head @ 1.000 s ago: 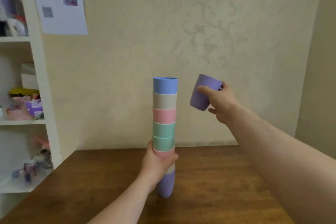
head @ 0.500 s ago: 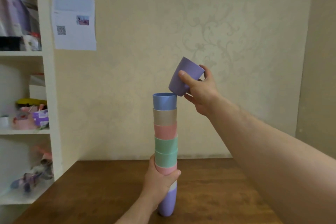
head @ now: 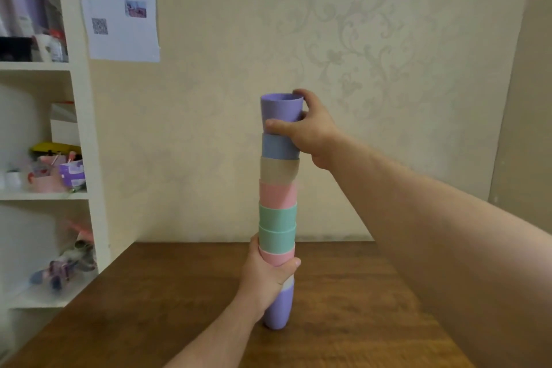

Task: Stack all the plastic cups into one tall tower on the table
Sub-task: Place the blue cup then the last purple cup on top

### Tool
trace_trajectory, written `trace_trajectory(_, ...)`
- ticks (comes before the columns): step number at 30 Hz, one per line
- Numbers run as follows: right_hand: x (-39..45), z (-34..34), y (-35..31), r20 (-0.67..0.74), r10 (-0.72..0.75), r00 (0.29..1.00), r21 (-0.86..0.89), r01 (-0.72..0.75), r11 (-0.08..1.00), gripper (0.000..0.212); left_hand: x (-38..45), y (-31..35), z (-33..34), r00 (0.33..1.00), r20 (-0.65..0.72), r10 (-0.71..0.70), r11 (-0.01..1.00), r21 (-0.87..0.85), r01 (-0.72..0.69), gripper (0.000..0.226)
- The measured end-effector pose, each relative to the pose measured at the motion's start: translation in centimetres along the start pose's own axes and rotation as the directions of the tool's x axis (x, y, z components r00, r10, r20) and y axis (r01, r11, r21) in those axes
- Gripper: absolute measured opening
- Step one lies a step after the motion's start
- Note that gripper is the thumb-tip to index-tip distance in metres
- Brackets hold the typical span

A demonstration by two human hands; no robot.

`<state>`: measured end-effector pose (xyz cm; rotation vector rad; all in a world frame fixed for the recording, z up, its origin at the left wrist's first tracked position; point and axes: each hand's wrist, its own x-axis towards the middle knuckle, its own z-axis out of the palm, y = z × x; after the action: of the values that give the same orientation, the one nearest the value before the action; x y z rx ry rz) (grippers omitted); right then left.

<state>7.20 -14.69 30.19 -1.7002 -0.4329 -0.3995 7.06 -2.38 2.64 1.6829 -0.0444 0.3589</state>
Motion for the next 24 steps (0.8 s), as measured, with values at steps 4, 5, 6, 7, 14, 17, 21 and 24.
trace_trajectory(4,-1.0,0.6,1.9,0.060,0.057,0.997,-0.003,-0.057,0.998,0.069,0.0,0.1,0.0,1.000,0.021,-0.009,1.000,0.008,0.009,0.084)
trace_trajectory(5,-1.3,0.5,2.5,0.077,0.072,0.994,0.020,-0.074,0.997,0.065,0.0,0.3,0.0,0.999,0.030,-0.012,1.000,0.009,0.012,0.085)
trace_trajectory(6,-1.6,0.5,2.9,0.102,0.087,0.991,0.042,-0.092,0.995,0.061,0.0,0.3,0.0,0.999,0.030,-0.013,1.000,0.006,0.013,0.086)
trace_trajectory(7,-2.0,0.6,3.2,0.126,0.096,0.987,0.064,-0.105,0.992,0.058,0.1,0.2,0.0,1.000,0.024,-0.011,1.000,0.000,0.011,0.086)
trace_trajectory(14,-4.6,0.7,9.0,0.184,0.083,0.979,-0.026,-0.080,0.996,0.095,0.5,0.5,-0.6,0.999,0.047,-0.010,1.000,0.011,0.009,0.092)
trace_trajectory(17,-8.5,-0.1,15.6,0.192,0.213,0.958,-0.169,-0.181,0.969,0.104,0.4,-0.2,-1.6,0.995,0.099,-0.002,0.991,0.132,-0.011,0.104)
trace_trajectory(21,-13.8,0.5,24.3,0.189,0.358,0.914,-0.284,-0.298,0.911,0.082,-1.3,-2.8,-3.2,0.962,0.242,-0.129,0.948,0.314,0.048,0.108)
trace_trajectory(24,-15.8,2.6,26.5,0.199,0.383,0.902,-0.265,-0.327,0.907,0.080,-1.6,-3.9,-3.3,0.943,0.256,-0.213,0.920,0.377,0.105,0.104)
